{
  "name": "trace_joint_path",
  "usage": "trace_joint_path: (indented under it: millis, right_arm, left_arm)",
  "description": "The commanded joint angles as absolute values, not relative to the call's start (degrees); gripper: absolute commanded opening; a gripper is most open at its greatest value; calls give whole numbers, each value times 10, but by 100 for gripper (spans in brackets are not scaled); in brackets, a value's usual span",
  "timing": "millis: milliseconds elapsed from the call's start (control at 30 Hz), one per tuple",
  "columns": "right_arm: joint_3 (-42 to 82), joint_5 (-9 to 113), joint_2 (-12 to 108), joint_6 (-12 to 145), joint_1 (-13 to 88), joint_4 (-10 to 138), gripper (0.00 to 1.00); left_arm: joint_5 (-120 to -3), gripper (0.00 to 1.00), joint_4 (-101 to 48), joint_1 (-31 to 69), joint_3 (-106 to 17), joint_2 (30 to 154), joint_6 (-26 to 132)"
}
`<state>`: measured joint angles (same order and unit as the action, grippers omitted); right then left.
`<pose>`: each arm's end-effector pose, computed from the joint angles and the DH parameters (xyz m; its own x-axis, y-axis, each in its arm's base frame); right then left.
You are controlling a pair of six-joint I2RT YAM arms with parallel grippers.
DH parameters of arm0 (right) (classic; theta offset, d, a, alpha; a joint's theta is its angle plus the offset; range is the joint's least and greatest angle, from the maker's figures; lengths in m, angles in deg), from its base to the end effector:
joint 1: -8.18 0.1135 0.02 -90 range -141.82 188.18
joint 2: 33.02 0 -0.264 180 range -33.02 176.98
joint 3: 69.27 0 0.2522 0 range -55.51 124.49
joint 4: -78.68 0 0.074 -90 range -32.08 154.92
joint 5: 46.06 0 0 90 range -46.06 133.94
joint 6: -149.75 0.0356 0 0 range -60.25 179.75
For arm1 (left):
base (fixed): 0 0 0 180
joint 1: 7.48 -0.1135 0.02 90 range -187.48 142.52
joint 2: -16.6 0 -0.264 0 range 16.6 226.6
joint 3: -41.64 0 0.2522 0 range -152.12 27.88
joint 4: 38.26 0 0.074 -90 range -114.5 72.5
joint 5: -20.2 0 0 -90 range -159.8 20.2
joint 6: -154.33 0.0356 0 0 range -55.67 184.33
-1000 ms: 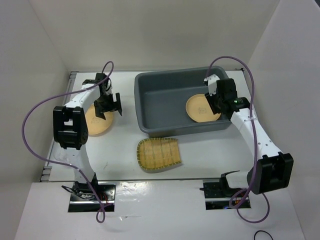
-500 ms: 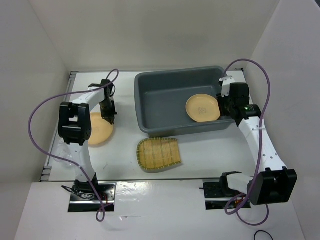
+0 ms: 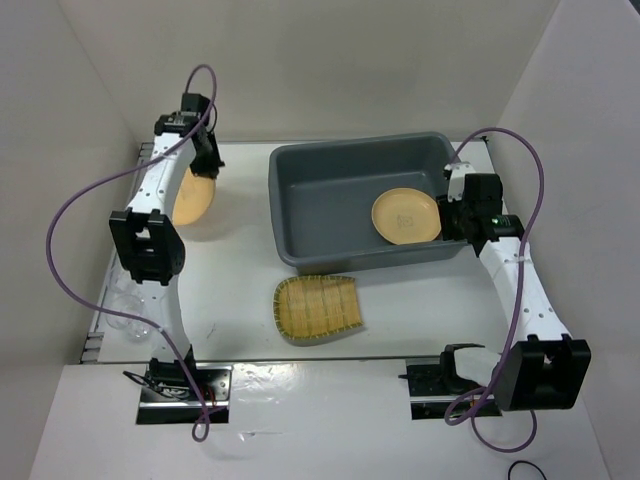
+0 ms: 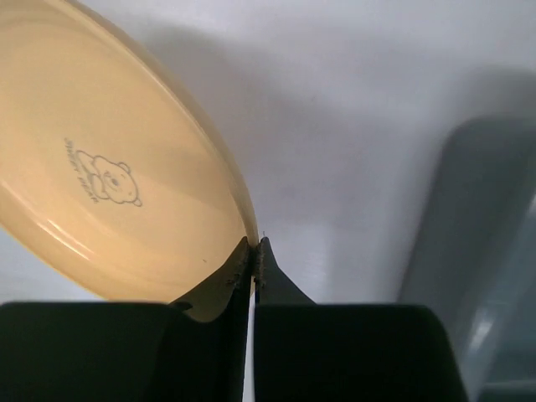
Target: Place the mixed dishes into the plastic bin
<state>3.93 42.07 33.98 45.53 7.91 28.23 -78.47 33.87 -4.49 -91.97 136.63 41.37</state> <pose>0.2461 -0.0023 0.3073 -0.6833 -0.2423 -0.6888 -0.1442 0.9695 -0.1980 0.4539 -0.0183 0.3081 -0.7739 -0.3457 -0.5306 -0.3572 0.9302 -0.0851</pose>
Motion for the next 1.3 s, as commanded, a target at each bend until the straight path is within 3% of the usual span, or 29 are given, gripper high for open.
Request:
trace_joint_path:
  millis: [0, 133, 167, 200, 233, 333, 400, 533, 800, 933, 1067, 1267]
  right_arm:
    - [30, 403, 319, 467, 76, 308, 48]
    - [30, 373, 319, 467, 70, 308, 48]
    - [30, 364, 319, 467, 70, 308, 48]
    - [30, 333, 319, 467, 70, 315, 48]
    - [30, 309, 319, 462, 70, 320, 48]
    - [16, 228, 305, 462, 70, 342, 48]
    - [2, 204, 296, 468, 65, 348, 48]
    - [-11, 116, 284, 495, 42, 368, 48]
    - [-5, 88, 296, 488, 32, 396, 46]
    - [30, 121, 308, 482, 32, 390, 35]
    - [43, 82, 319, 491, 26, 413, 11]
    - [11, 24, 418, 485, -33, 474, 7]
  left_arm:
    - [-771, 0, 386, -41, -1011, 1384, 393]
    - [-725, 0, 432, -20, -1223, 1447, 366]
    - [-698, 0, 466, -15, -1394, 1474, 360]
    - [-674, 0, 477, -10, -1490, 1502, 360]
    - [-639, 0, 458, -4, -1491, 1516, 360]
    - [-537, 0, 294, 38, -1329, 1429, 401]
    - [-568, 0, 300, 102, -1365, 1445, 442]
    - [-518, 0, 300, 164, -1417, 1502, 453]
    - [-499, 0, 281, 277, -1411, 1571, 471]
    - [-539, 0, 287, 321, -1439, 1613, 476]
    - [-664, 0, 298, 369, -1464, 1644, 489]
    - [-731, 0, 266, 403, -1464, 1662, 500]
